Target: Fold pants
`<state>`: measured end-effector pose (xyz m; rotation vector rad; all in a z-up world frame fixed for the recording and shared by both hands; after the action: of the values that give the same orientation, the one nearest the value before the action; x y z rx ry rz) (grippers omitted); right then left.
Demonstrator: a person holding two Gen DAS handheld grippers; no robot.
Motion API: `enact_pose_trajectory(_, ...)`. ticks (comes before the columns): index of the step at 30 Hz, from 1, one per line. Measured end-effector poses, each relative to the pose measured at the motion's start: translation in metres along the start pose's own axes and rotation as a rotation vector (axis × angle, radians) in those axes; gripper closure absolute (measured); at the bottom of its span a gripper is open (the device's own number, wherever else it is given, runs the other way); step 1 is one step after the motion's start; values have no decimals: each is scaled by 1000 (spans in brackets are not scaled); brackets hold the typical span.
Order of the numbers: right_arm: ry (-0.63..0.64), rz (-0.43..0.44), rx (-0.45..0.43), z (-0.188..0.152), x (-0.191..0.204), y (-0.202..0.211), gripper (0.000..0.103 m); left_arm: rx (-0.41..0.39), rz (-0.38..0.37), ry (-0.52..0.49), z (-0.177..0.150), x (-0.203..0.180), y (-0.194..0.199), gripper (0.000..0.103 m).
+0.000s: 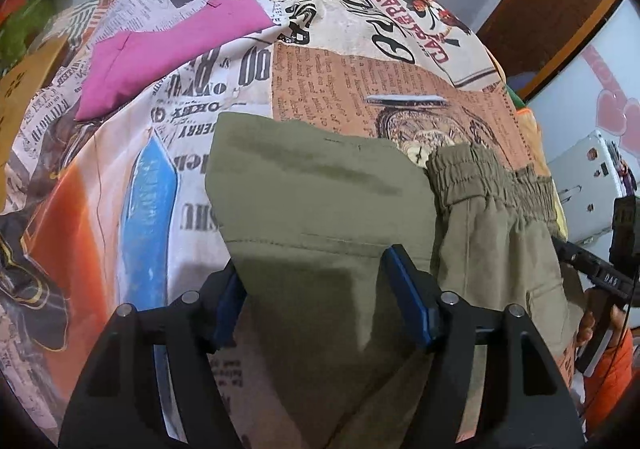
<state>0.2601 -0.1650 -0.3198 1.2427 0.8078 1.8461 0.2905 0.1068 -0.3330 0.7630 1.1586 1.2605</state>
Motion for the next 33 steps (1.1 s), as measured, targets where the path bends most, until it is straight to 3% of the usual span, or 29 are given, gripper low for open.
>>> enact_pose_trajectory(2,16,-12,6,1,1,-1,35,-5,2,8,3,0,-2,36)
enact_pose_trajectory(5,27,-5,4,5,4,-1,45,-14,3,17,7,0,-3,39)
enact_pose_trajectory(15,110,-68,-33,11,19,1,70,-18,-18,47,12,2,-2,71)
enact_pose_trajectory(21,137,-99,-62,16,26,8,79,-87,-29,39,17,-2,18,91)
enact_pose_trajectory(25,162,-114,-78,20,35,14,83,-115,-29,21,21,-5,30,97)
enact_pose_trajectory(33,215,-111,-144,28,60,36,85,-188,7,-60,23,-23,61,99)
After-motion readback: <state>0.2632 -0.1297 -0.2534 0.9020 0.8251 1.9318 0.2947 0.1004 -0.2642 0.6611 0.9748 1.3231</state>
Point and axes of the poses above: each gripper's, at about its wrist camera, not at the fingertips, and y roughly against the way its jaws point, x to its left, z to its top, the point moved 7 cm from there along -y, roughly the way its jaws point, and after that the axes turned 6 degrees about x, right-handed, at the moved point
